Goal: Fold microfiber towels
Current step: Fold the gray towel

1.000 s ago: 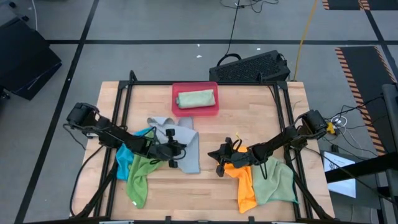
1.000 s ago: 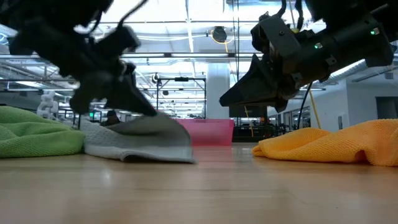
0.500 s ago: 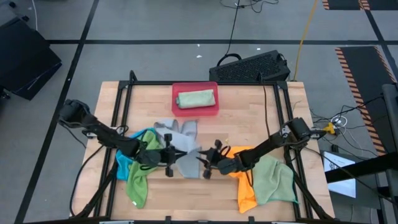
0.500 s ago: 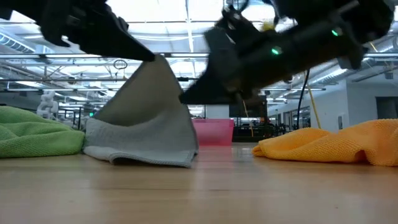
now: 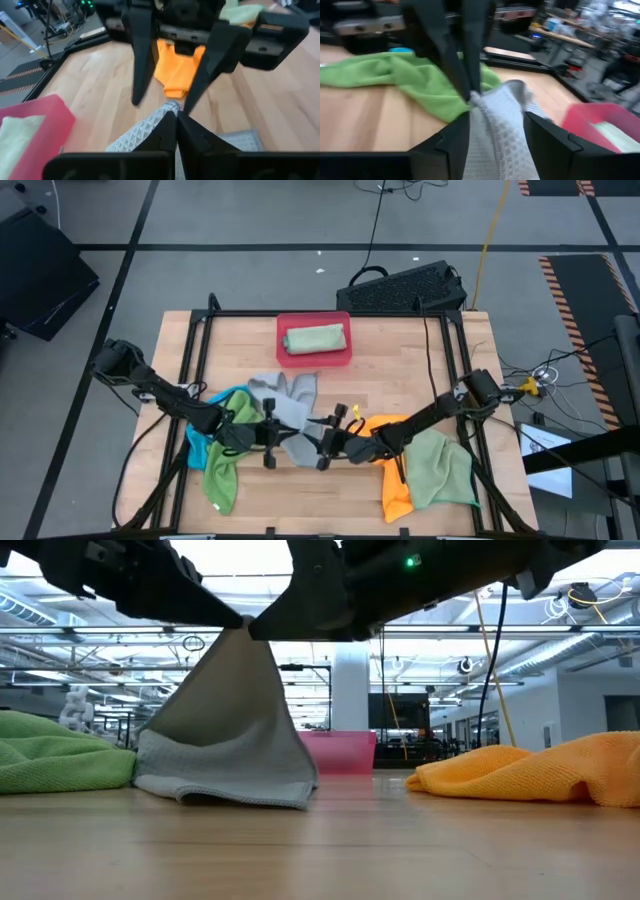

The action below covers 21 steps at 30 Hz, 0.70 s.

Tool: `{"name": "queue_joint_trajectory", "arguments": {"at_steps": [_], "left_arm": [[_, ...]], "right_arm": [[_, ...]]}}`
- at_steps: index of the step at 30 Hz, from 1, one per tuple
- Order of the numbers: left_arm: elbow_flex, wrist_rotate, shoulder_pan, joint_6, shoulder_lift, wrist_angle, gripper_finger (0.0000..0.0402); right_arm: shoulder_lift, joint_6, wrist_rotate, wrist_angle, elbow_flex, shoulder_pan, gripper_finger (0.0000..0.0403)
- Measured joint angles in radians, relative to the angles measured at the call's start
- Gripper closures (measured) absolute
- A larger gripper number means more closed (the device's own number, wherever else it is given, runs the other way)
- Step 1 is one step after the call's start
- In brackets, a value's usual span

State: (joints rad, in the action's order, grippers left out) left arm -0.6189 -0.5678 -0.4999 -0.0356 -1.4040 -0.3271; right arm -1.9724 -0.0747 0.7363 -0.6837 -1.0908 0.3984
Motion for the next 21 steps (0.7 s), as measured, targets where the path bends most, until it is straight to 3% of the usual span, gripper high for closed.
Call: {"name": "queue_joint_trajectory", "arguments": {"at_steps": [5, 11, 16, 21], "left_arm": [[0.0, 0.014, 0.0, -0.009, 0.0, -0.023, 0.0397], [0.0, 0.019, 0.0, -0.01, 0.0, -0.019, 0.0376], [0.0, -0.014, -0.016, -0.013, 0.0, 0.005, 0.033], [0.0, -0.099, -0.045, 0.016, 0.0, 0.113, 0.0267]], "right_arm": [[-0.006, 0.003, -0.058, 0.014, 0.001, -0.029, 0.0287], [-0.006, -0.016, -0.061, 0.013, 0.001, -0.032, 0.0388], [0.011, 0.007, -0.058, 0.047, 0.002, -0.011, 0.0388], [0.073, 0.083, -0.058, 0.197, 0.002, 0.024, 0.0398]]}}
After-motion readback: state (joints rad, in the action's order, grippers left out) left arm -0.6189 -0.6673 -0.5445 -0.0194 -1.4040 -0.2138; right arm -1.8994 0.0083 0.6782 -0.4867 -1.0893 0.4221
